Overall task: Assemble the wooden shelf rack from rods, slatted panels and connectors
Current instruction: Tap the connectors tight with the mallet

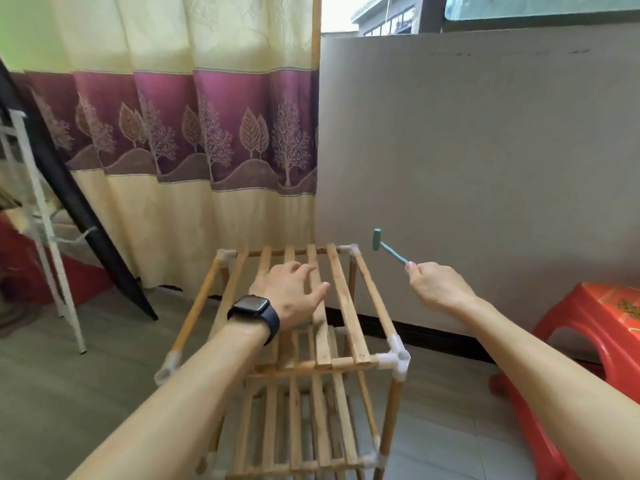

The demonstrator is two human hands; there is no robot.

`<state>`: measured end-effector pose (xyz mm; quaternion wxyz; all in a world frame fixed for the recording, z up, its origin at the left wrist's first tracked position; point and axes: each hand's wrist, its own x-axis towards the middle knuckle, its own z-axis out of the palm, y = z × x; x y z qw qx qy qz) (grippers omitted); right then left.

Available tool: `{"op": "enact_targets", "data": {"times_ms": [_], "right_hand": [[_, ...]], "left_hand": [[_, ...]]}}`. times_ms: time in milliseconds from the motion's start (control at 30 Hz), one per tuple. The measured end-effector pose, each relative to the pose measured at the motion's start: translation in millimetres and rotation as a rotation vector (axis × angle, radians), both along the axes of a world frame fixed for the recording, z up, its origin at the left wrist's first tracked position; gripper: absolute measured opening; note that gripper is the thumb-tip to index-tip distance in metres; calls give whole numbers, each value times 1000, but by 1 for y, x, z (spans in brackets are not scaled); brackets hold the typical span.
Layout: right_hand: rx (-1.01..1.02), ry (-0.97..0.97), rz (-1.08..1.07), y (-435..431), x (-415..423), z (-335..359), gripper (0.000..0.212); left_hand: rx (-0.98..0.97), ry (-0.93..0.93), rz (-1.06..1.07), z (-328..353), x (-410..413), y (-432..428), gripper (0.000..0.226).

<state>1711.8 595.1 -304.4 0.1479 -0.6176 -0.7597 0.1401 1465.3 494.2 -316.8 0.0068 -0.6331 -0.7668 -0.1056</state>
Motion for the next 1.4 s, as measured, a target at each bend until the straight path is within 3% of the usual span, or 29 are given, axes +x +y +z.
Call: {"op": "enact_targets", "data": {"times_ms": [133,233,300,367,400,467,500,533,667,733,767,867,900,1067,1167,1233,1267,1300,1400], "right_hand": [[87,22,50,14,-23,15,47],[328,276,76,18,-39,37,45],[526,553,93,13,-51,43,43],[552,641,57,13,-60,35,44],[419,523,27,18,-64,26,45],[45,69,-35,17,-72,5,45],[-27,-68,-52,15,-74,0,47],[-16,-64,-56,14,-75,0,50],[374,384,-17,19,-77,21,49],[495,494,27,22,-74,21,44],[469,442,17,22,-74,17,44],[97,-94,-37,23,-75,-2,49],[74,-127,-42,23,-73,-3,51],[315,530,-168,24,-65,9,55],[157,850,-430,42,-61,3,54],[-122,1225,-601,52,-61,-3,40],[-300,1317,-617,54,-61,-10,34],[-437,1325,-547,52,-60,-17,33],[-607,1039,-278,40,-59,-31,38]], "left_hand": [[-152,-24,115,-25,-3,5,75],[-155,-15,114,-25,-2,7,74],[-172,-9,121,-26,-2,6,75],[-173,2,129,-27,-3,7,75],[-172,-1,129,-27,-4,7,75],[-170,-12,122,-27,-5,7,74],[-167,-14,117,-27,-4,7,74],[-167,-15,114,-28,-4,7,73],[-158,-30,119,-29,-4,8,73],[-151,-36,117,-29,-4,7,74],[-148,-37,121,-29,-5,7,76],[-144,-31,133,-31,-4,9,79],[-144,-31,129,-31,-5,10,79],[-146,-31,131,-33,-5,10,80],[-146,-32,131,-33,-5,10,79],[-145,-34,134,-31,-4,11,79],[-148,-30,136,-30,-3,11,78],[-148,-27,135,-30,-4,11,77],[-153,-14,115,-31,-6,8,73]]}}
